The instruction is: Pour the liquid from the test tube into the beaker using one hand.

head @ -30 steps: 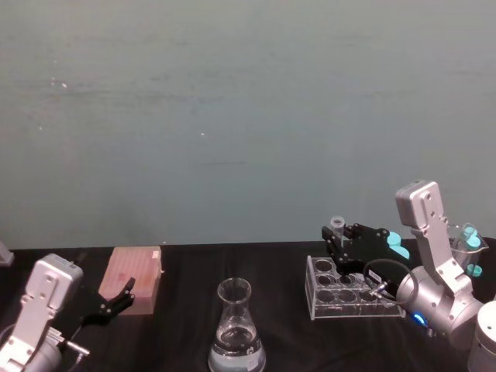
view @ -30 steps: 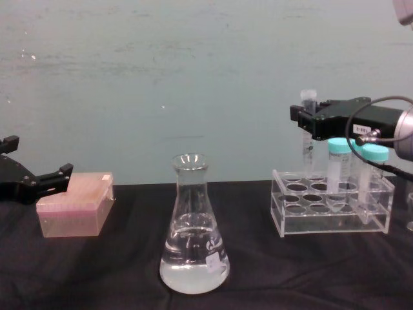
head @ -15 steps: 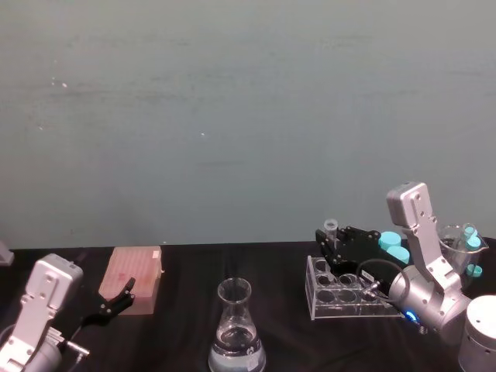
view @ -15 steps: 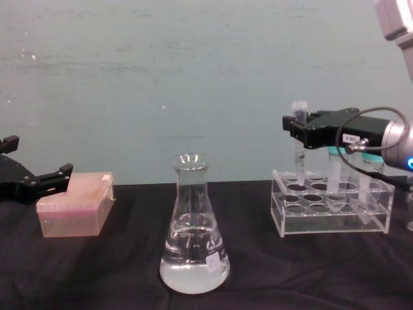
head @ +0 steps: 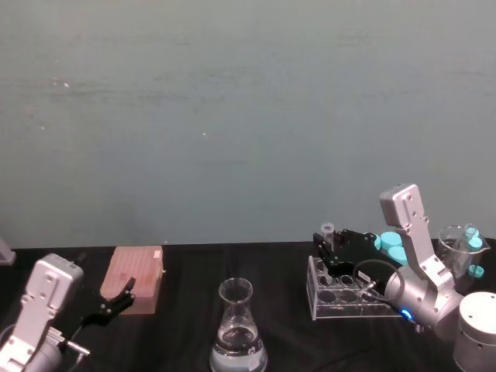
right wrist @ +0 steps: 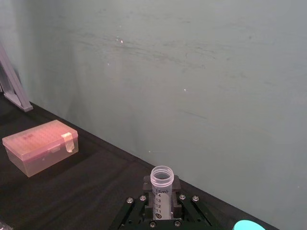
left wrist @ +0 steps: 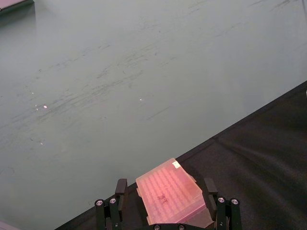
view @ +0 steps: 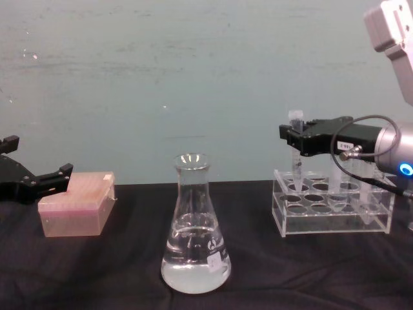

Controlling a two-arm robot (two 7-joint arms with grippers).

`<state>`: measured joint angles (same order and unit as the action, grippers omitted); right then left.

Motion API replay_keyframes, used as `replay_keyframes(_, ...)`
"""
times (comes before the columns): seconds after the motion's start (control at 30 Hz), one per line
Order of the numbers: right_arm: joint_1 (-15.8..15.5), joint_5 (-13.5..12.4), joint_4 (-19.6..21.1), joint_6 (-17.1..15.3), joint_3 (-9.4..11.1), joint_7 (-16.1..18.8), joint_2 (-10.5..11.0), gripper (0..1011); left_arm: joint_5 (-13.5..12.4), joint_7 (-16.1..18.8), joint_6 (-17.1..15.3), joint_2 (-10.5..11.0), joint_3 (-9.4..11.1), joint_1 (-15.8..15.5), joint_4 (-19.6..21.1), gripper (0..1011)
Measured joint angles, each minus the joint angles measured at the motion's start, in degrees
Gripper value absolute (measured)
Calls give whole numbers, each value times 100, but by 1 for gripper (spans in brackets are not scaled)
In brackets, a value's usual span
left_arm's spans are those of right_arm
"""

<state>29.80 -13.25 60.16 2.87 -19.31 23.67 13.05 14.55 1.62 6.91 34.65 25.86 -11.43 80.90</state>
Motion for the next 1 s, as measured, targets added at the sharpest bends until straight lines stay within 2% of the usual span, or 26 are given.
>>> replay_keyframes(0.4, 67, 17, -147, -34, -23, 42, -26, 205, 0, 0, 0, 0, 0, 0, 0, 1000)
replay_keyframes(1.0, -85, -7, 84, -238, -21, -18, 41, 204, 0, 0, 0, 0, 0, 0, 0, 1000)
